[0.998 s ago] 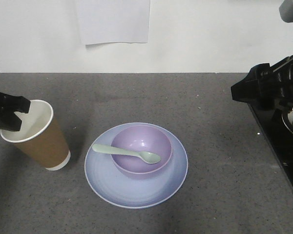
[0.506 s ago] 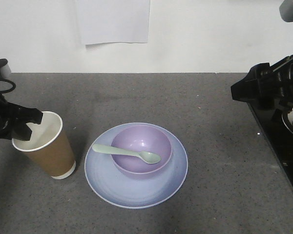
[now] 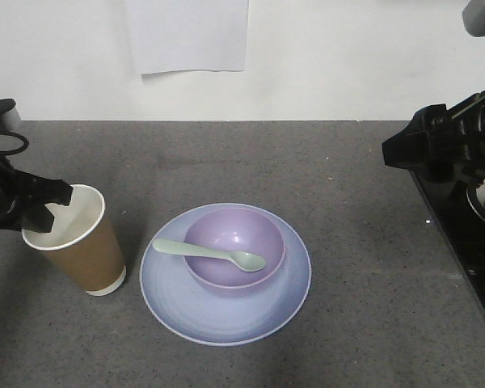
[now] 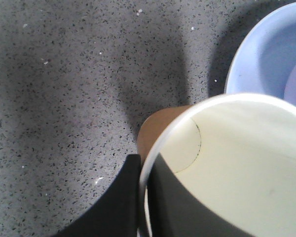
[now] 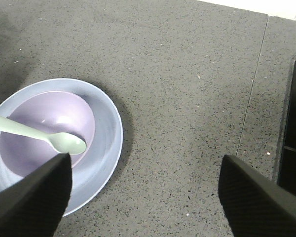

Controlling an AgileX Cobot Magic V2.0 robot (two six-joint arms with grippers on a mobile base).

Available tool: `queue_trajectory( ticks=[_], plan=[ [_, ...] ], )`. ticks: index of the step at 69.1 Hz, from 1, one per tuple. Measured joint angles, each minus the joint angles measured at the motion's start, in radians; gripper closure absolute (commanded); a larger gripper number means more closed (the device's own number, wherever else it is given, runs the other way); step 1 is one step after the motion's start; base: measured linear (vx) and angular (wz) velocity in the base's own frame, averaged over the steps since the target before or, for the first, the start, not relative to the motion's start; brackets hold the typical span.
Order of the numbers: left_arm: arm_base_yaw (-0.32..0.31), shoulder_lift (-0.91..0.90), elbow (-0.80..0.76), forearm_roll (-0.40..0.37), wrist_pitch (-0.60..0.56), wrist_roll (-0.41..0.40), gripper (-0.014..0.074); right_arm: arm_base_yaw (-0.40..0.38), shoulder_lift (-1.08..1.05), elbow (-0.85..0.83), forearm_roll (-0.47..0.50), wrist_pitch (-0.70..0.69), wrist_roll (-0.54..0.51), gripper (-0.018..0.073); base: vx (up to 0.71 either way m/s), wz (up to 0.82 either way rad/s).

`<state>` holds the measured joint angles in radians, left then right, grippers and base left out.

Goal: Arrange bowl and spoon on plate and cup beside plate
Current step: 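Carry the cup beside the plate and lower it onto the counter, then release the cup and raise the left gripper away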

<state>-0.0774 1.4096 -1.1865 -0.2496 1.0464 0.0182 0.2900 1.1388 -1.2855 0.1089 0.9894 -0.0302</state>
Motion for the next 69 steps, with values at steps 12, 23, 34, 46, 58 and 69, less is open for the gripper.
queue_trajectory(
  ticks=[12, 23, 34, 46, 58, 69],
  plan=[
    [-0.007, 0.020, 0.000, 0.001, 0.000, 0.000, 0.0541, 0.000, 0.000, 0.000, 0.000, 0.000, 0.000, -0.0031, 0.00, 0.00],
    [-0.021, 0.039, 0.000, 0.002, 0.000, 0.000, 0.0488, 0.000, 0.000, 0.000, 0.000, 0.000, 0.000, -0.0031, 0.00, 0.00],
    [-0.022, 0.039, 0.000, 0.001, 0.006, 0.000, 0.0373, 0.000, 0.000, 0.000, 0.000, 0.000, 0.000, -0.0031, 0.00, 0.00],
    [-0.022, 0.039, 0.000, 0.001, 0.008, 0.000, 0.0185, 0.000, 0.000, 0.000, 0.000, 0.000, 0.000, -0.0031, 0.00, 0.00],
    [-0.022, 0.035, 0.000, 0.001, -0.007, 0.000, 0.0030, 0.000, 0.000, 0.000, 0.000, 0.000, 0.000, -0.0031, 0.00, 0.00],
    [-0.022, 0.004, 0.000, 0.020, -0.029, 0.000, -0.0011, 0.000, 0.000, 0.000, 0.000, 0.000, 0.000, -0.0031, 0.00, 0.00]
  ],
)
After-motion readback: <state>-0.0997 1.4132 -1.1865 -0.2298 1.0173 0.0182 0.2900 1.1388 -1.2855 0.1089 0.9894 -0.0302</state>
